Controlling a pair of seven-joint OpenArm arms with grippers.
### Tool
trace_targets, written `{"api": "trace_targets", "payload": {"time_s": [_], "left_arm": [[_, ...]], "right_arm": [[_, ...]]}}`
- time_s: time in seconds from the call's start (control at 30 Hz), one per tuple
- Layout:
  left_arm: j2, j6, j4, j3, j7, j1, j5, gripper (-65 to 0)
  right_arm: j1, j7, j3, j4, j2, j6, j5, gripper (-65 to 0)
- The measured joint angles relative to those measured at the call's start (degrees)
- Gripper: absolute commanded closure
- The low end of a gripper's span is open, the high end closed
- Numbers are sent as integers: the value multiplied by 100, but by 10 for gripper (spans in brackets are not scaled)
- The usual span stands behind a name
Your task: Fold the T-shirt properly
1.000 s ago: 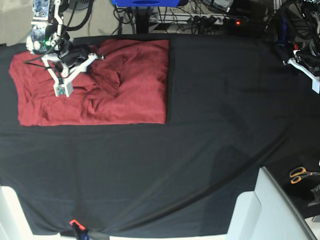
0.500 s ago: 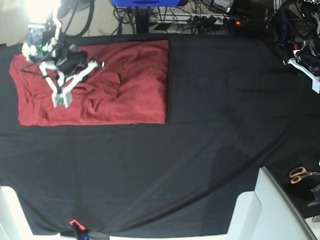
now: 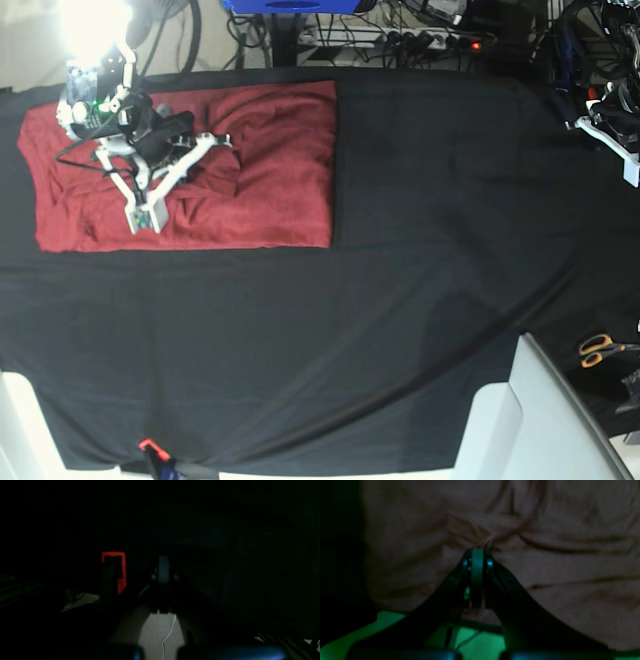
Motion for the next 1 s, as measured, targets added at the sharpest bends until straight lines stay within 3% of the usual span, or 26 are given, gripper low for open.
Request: {"api": "trace_targets", "payload": {"time_s": [0.4,0.5,0.77,1.0], "left_arm": [[2,0,0,0,0,-4,-2,0],[4,0,-2,0,2,-4,0,0],[20,0,0,0,0,-13,0,0],[22,0,-2,0,2,-11,0,0]], "right_arm": [[94,157,31,-162,269,-4,-37,-6],[37,527,15,-385,354,302,11,-6],[-76,649,15,-636,393,299,-22,-6],[-81,608,662,-658,363,297,-20,-15]]}}
